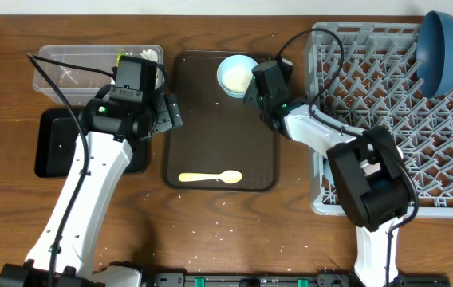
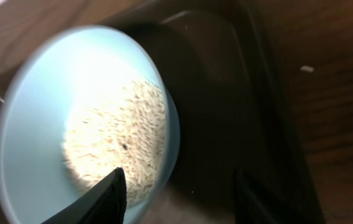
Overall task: Sort waste into correct bins and load items into the dishwasher rack
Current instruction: 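Grasp the rim of the light-blue rice bowl with the right gripper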
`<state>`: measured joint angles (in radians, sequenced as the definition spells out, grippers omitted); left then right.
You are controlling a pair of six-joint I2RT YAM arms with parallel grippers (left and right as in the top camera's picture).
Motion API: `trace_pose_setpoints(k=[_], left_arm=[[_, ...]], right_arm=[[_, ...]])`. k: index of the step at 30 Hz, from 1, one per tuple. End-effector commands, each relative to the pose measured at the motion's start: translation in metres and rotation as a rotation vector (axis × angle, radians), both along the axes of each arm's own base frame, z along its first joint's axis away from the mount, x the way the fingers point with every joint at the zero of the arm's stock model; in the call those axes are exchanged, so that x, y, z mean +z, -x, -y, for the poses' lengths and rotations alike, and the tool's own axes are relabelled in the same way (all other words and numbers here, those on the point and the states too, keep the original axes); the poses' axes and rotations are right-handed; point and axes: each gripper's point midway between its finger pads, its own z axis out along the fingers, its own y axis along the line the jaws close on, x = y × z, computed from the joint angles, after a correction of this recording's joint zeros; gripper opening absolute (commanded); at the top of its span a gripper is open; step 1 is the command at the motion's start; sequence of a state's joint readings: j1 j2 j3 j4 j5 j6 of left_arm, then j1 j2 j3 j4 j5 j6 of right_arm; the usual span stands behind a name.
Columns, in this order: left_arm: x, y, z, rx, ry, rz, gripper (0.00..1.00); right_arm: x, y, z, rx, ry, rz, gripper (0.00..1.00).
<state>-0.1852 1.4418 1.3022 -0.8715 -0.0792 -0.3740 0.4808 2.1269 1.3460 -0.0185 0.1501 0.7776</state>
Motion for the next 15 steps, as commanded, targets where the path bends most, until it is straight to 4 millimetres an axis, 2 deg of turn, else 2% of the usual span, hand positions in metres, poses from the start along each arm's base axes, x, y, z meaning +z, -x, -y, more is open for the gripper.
trace_pose_setpoints(k=[1,15], left_arm=[[0.003,-0.002,-0.003,0.013,-0.007,0.008,0.96],[0.003,-0.002,-0.003,0.013,-0.007,0.008,0.96]], right_arm=[[-0.002,0.001,-0.005,0.023,-0.003,-0.007,0.52],[-0.006,0.019,-0.032,0.169,-0.099,-0.085,0.51]])
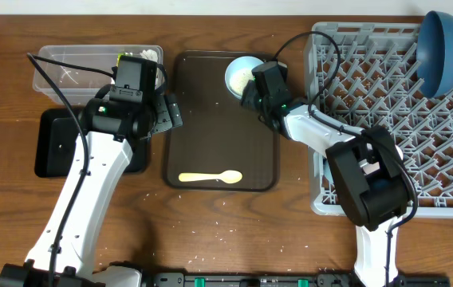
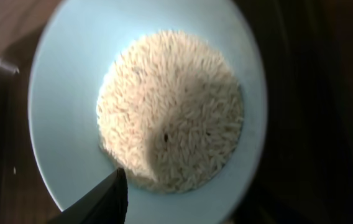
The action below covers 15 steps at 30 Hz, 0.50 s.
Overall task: Sort waste into correct bins and load items into the dishwasher rack
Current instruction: 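Grasp the rim of the light-blue rice bowl with the right gripper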
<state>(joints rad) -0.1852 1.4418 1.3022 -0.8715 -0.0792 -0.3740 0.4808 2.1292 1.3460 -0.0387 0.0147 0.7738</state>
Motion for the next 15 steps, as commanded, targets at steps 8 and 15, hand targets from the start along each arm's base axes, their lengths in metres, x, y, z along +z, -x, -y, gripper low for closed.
trace_pose_setpoints(k=[8,15], left_arm=[[0.003,-0.002,-0.003,0.013,-0.007,0.008,0.96],[0.003,-0.002,-0.003,0.013,-0.007,0.008,0.96]], right_arm=[[-0.001,0.021,-0.021,0.143,-0.053,-0.083,0.51],[0.024,0.024,-0.019,0.186,-0.03,-0.059,0.53]])
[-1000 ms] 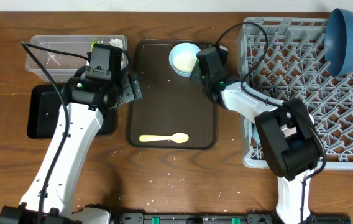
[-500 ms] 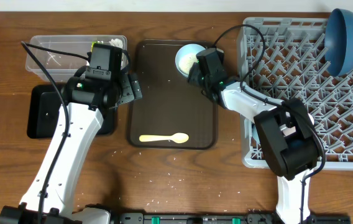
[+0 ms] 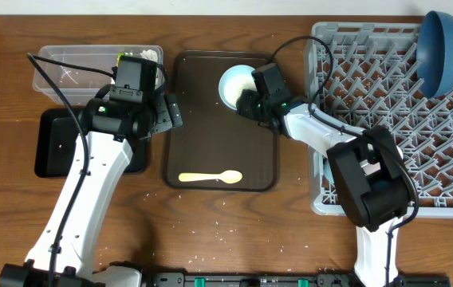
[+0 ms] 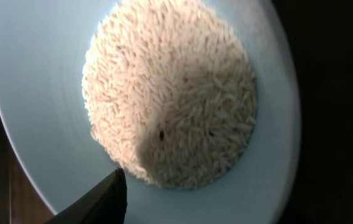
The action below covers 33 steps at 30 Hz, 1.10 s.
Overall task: Sort waste into correct bins and load items into the dishwasher rack
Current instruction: 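Grasp the rim of the light-blue rice bowl with the right gripper, then hand the rice bowl from the right gripper to the left gripper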
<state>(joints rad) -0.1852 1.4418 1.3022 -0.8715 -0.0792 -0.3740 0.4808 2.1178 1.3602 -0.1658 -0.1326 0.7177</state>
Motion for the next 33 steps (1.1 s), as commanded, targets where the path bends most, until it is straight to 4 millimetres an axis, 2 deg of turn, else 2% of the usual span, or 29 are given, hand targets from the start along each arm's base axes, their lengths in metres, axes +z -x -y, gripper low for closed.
trace_pose_setpoints(k=[1,6,15,23,27,31,33], left_arm=[[0.003,-0.002,-0.003,0.013,-0.007,0.008,0.96],[0.003,-0.002,-0.003,0.013,-0.007,0.008,0.96],[0.003,-0.002,-0.003,0.013,-0.007,0.008,0.96],[0.003,-0.002,-0.003,0.013,-0.007,0.008,0.96],[0.003,-0.002,-0.003,0.013,-0.007,0.008,0.96],[0.003,-0.002,-0.003,0.013,-0.007,0.008,0.96],[0.003,-0.002,-0.003,0.013,-0.007,0.008,0.96]], right_arm=[[0.035,-0.004,-0.004,0.052,-0.011,0.065,0.54],[0.043,0.005,-0.002,0.086,0.007,0.051,0.54],[0.025,0.041,0.006,0.17,0.063,-0.091,0.54],[0.028,0.043,0.008,0.191,0.074,-0.085,0.56],[0.055,0.044,-0.001,0.269,0.044,-0.023,0.6],[0.104,0.05,0.001,0.295,0.019,0.052,0.64],[0.136,0.053,0.015,0.266,0.022,0.101,0.66]])
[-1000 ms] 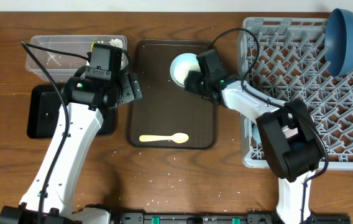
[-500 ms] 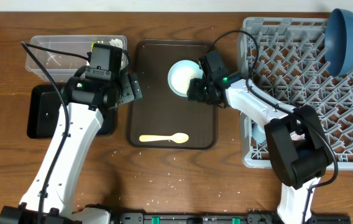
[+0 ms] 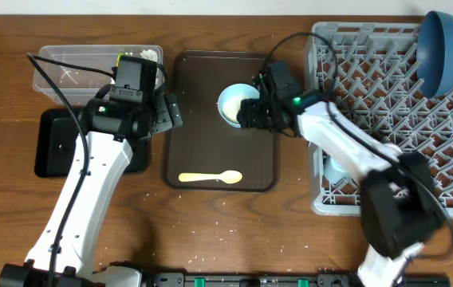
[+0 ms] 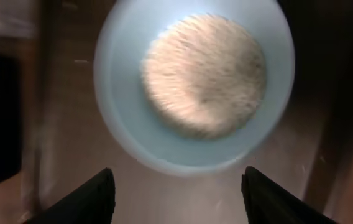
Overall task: Sort waste into correct bins and load items into the dishwasher rack
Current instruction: 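Hand the rice bowl from the right gripper to the left gripper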
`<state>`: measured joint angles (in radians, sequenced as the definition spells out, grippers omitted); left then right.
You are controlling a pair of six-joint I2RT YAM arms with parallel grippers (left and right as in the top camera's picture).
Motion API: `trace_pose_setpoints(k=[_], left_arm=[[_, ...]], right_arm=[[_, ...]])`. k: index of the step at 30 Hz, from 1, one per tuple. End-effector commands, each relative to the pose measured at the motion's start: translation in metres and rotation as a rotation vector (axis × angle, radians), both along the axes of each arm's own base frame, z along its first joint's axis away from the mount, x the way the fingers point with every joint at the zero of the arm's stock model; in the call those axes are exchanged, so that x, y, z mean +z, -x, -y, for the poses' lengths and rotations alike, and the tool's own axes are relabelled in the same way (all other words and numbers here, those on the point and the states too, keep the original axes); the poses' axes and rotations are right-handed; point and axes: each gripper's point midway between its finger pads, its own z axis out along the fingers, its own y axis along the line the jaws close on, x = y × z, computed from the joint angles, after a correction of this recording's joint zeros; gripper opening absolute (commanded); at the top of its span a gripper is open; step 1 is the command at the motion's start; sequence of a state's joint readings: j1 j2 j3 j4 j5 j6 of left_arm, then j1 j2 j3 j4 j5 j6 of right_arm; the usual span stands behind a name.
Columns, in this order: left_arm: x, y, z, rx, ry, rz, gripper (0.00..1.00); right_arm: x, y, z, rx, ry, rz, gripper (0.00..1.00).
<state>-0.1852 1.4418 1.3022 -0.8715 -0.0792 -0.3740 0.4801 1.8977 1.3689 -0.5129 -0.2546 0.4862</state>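
Observation:
A pale blue bowl (image 3: 231, 104) (image 4: 195, 81) full of white rice sits on the brown tray (image 3: 202, 135), right of its middle. My right gripper (image 3: 252, 112) (image 4: 175, 199) is open just to the right of the bowl. Its two fingertips stand wide apart short of the rim, with only tray between them. A yellow spoon (image 3: 210, 177) lies near the tray's front edge. My left gripper (image 3: 167, 114) hovers by the tray's left edge; its jaws cannot be made out. The grey dishwasher rack (image 3: 418, 151) stands on the right.
A clear bin (image 3: 75, 68) holding scraps and a black bin (image 3: 55, 143) sit to the left, under my left arm. In the rack, a dark blue bowl (image 3: 440, 48) stands at the far right corner and a pale blue item (image 3: 335, 170) at the near left. Crumbs dot the table front.
The rice bowl now sits nearer the tray's middle. My right gripper, which had one finger over the bowl's rim, is now drawn back and open, clear of the bowl. The left arm is unmoved.
The bowl first stood at the tray's far right corner with my right gripper's finger at its rim. Over the later moments the bowl sat a little further forward each time, the finger still at its rim. Now it rests mid-tray and the gripper is off it.

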Motion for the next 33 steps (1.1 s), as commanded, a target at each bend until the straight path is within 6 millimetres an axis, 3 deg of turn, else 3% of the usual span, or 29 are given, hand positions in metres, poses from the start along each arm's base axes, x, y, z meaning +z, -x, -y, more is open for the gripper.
trace_pose_setpoints(k=[1,4,9,12,15,17,21,24,29,33], left_arm=[[0.003,-0.002,-0.003,0.013,-0.007,0.008,0.96],[0.003,-0.002,-0.003,0.013,-0.007,0.008,0.96],[0.007,-0.01,0.003,0.004,0.027,0.043,0.96],[0.006,-0.008,0.017,-0.034,0.094,0.028,0.96],[0.008,-0.009,0.029,-0.043,0.164,0.033,0.95],[0.014,-0.019,0.059,-0.186,0.228,0.078,0.95],[0.012,-0.029,0.116,-0.519,0.163,0.155,0.95],[-0.014,-0.029,0.146,-0.671,0.041,0.134,0.97],[-0.072,-0.013,0.194,-0.959,-0.081,0.036,0.98],[-0.097,-0.008,0.209,-1.02,-0.185,0.007,0.98]], right_arm=[[0.086,-0.006,0.015,-0.005,-0.053,0.174,0.67],[0.13,-0.005,0.055,-0.098,-0.036,0.256,0.71],[0.192,0.006,0.155,-0.338,0.019,0.367,0.77],[0.212,0.019,0.205,-0.448,0.049,0.402,0.79],[0.22,0.033,0.243,-0.548,0.069,0.4,0.8],[0.221,0.042,0.261,-0.594,0.081,0.39,0.8],[0.218,0.051,0.277,-0.621,0.105,0.366,0.82],[0.212,0.055,0.277,-0.615,0.115,0.341,0.84],[0.208,0.058,0.277,-0.586,0.139,0.328,0.85],[0.206,0.061,0.278,-0.588,0.149,0.314,0.86]])
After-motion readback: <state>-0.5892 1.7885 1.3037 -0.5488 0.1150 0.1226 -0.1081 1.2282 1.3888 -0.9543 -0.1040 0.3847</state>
